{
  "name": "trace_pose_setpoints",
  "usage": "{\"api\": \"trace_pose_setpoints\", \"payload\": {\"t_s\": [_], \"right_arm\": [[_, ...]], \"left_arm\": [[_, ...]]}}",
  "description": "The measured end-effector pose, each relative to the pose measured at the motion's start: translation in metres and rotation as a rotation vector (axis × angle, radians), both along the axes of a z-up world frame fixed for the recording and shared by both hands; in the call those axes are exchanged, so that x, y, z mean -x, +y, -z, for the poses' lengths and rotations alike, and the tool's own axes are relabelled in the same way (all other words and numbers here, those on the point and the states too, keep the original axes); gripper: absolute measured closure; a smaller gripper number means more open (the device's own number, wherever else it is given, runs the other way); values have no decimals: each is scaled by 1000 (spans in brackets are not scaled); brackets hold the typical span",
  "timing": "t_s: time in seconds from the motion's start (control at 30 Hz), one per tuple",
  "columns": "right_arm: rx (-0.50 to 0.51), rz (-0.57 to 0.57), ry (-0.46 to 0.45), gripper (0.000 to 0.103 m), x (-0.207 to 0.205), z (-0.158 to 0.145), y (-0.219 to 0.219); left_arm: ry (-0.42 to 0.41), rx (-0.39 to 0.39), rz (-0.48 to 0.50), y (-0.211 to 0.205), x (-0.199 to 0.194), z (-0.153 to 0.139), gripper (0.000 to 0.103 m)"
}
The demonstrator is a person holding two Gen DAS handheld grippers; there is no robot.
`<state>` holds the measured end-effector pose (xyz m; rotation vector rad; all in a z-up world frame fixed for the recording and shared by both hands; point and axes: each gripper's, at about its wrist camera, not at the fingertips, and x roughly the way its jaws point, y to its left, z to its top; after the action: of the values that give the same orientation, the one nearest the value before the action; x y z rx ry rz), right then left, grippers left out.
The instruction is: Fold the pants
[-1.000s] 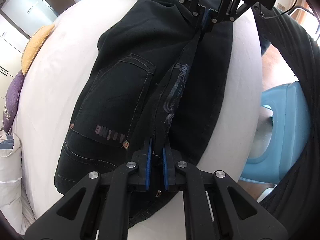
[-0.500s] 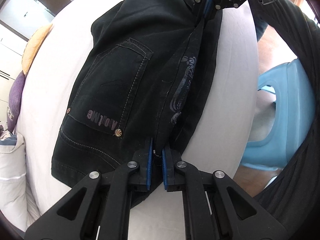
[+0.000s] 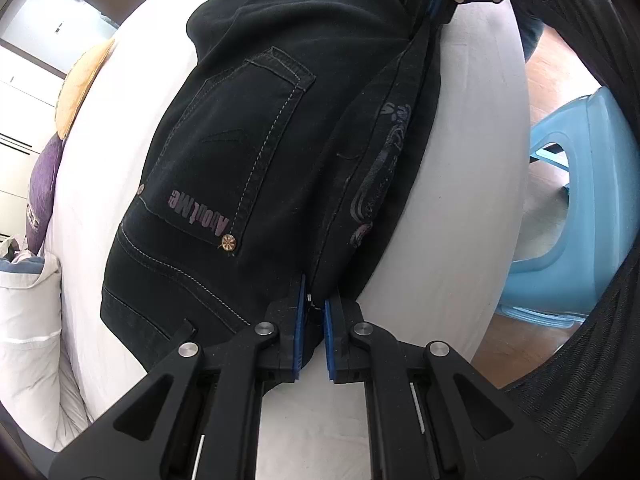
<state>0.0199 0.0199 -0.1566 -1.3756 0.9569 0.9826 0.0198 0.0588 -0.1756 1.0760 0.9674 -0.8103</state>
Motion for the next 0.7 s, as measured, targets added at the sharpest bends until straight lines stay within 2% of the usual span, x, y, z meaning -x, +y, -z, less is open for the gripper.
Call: {"api": "trace_pose_setpoints", "payload": {"t_s": [0.17, 0.33, 0.57, 0.7], "right_arm": [[-3, 12, -12, 96, 4, 2, 6], [0, 0, -39, 96, 10, 5, 7], [-27, 58, -60, 96, 12, 3, 6], [-45, 82, -77, 96, 12, 1, 4]], "left_arm": [[-25, -7, 5, 0, 6, 0, 95], [-26, 19, -53, 2, 10, -7, 94], [70, 112, -206, 22, 6, -42, 91], [113, 266, -335, 35, -9, -68, 91]]}}
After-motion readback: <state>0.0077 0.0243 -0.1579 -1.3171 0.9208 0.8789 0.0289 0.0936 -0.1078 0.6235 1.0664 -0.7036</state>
